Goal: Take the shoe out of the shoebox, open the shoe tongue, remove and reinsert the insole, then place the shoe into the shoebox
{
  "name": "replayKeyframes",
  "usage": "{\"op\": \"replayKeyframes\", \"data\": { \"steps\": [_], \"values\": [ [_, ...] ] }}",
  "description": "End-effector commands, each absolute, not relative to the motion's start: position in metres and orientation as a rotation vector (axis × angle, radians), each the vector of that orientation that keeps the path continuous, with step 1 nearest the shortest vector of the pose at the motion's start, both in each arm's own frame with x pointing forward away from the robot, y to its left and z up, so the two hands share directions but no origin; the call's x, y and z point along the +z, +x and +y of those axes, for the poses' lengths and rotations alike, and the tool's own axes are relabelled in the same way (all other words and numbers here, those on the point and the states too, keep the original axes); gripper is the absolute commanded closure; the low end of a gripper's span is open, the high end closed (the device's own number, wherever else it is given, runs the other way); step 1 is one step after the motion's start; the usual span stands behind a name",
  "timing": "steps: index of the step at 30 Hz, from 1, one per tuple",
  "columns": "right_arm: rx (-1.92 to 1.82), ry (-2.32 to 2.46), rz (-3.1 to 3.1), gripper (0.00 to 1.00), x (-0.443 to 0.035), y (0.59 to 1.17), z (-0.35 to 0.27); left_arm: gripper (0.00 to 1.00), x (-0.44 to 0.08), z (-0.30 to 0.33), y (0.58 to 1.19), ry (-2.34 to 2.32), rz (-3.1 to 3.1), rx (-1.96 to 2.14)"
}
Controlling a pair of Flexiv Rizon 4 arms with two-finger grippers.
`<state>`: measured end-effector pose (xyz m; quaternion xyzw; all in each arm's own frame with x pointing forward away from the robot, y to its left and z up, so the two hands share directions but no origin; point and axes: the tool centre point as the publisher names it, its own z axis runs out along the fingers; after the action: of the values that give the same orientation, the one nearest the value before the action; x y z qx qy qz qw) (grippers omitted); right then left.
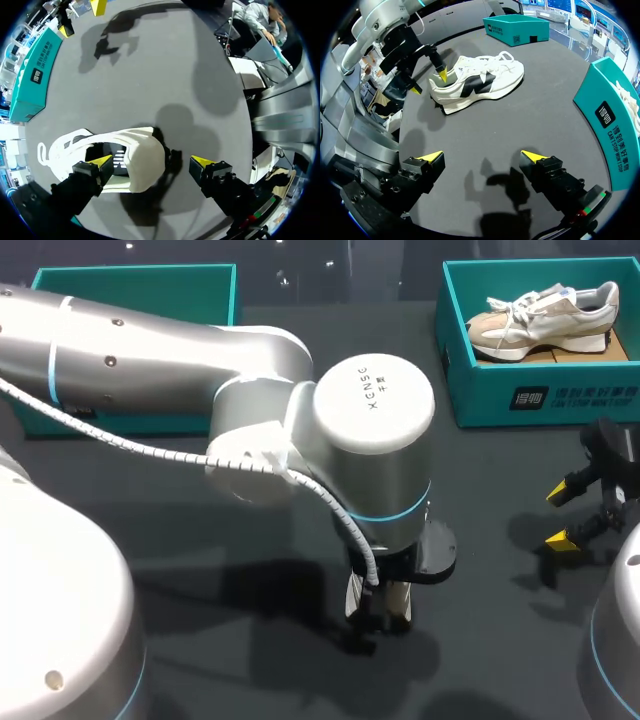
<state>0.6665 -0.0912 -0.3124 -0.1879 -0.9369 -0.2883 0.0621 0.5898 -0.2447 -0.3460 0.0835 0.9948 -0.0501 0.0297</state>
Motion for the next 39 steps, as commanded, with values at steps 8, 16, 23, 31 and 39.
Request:
{"op": "replayKeyframes", "data": {
  "steps": [8, 16, 23, 31, 39],
  "values": [
    [-0.868, -0.57, -2.836, 0.0, -0.312, 0.665, -0.091, 0.01, -0.368, -0.252, 0.589, 0.196, 3.069, -0.082],
    [-0.868, -0.57, -2.836, 0.0, -0.312, 0.665, -0.091, 0.21, -0.378, -0.252, 0.591, 0.183, 3.079, -0.061],
    [-0.868, -0.57, -2.836, 0.0, -0.312, 0.665, -0.091, 0.5, -0.382, -0.251, 0.591, 0.176, 3.078, -0.034],
    [-0.868, -0.57, -2.836, 0.0, -0.312, 0.665, -0.091, 1.0, -0.382, -0.246, 0.591, 0.158, 3.09, -0.028],
    [-0.868, -0.57, -2.836, 0.0, -0.312, 0.665, -0.091, 1.0, -0.363, -0.237, 0.595, 0.146, 3.093, -0.065]
  ]
}}
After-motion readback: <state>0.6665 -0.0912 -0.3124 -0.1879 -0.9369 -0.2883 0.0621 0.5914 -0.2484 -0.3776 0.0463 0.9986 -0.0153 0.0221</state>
